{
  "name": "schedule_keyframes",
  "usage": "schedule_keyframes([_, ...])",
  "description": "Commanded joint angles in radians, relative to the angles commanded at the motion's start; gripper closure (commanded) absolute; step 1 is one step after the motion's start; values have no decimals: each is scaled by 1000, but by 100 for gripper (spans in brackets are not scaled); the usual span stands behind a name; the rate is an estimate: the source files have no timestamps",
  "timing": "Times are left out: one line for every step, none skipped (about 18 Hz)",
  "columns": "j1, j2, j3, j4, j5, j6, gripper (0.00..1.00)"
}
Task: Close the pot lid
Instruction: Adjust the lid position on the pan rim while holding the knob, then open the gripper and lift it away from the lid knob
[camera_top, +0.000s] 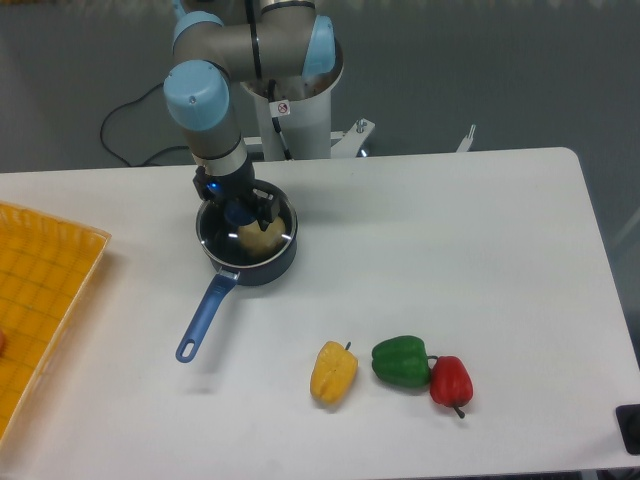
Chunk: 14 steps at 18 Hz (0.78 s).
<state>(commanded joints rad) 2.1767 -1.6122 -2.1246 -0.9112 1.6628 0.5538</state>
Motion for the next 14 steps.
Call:
schedule_keyframes([-2,0,2,0,0,0,16])
schedule_keyframes([-2,0,5,0,0,0,11])
schedule_keyframes([-2,2,9,0,2,0,1])
schedule_keyframes([-2,3,14,-2,2,0,0])
schedule_keyframes([-2,6,21,-12,2,0,0])
schedule_keyframes([0,11,35,-37,2,0,0])
schedule_keyframes([0,14,50,-64,2,0,0])
schedule_keyframes([0,17,67,-92,2,2,0])
schedule_keyframes([2,20,86,-116,2,2,0])
schedule_keyframes([5,25,110,-142,2,2,0])
schedule_keyframes([23,37,148,-191,0,5,0])
schedule_keyframes([41,47,172,-228,-2,15,0])
schedule_keyframes([63,61,192,-260,-8,52,0])
schedule_keyframes([92,78,207,-294,-26,101,0])
